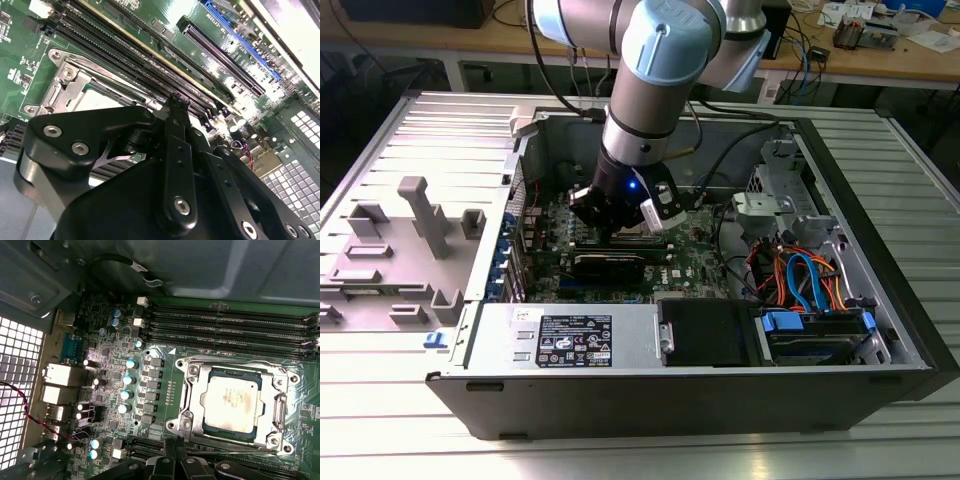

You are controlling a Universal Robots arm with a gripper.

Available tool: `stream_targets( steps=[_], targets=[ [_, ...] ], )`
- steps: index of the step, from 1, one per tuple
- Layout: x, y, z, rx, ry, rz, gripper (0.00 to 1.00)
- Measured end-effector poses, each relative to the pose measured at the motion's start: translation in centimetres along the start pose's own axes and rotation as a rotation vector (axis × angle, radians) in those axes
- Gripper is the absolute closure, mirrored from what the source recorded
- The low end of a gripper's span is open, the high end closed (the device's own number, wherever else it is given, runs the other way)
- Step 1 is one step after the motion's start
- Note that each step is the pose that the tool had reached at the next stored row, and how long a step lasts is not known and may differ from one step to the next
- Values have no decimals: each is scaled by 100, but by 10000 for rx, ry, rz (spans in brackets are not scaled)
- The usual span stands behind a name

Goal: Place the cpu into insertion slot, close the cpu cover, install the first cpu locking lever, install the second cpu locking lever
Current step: 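Install the second cpu locking lever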

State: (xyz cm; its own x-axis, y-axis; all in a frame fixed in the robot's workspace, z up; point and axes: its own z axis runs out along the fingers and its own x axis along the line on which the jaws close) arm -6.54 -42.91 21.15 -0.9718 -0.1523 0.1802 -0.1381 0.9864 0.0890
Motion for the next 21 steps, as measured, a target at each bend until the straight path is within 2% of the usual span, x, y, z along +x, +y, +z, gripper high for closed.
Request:
stream_targets(
  steps=[7, 12, 15, 17, 21],
  targets=[
    [2, -2, -6, 61, 5, 12, 89],
    [-6, -7, 51, 51, -18, 8, 89],
    [1, -6, 53, -51, -32, -12, 89],
    [7, -5, 59, -151, -52, -32, 89],
    [9, -3, 66, -248, -67, -50, 89]
  ],
)
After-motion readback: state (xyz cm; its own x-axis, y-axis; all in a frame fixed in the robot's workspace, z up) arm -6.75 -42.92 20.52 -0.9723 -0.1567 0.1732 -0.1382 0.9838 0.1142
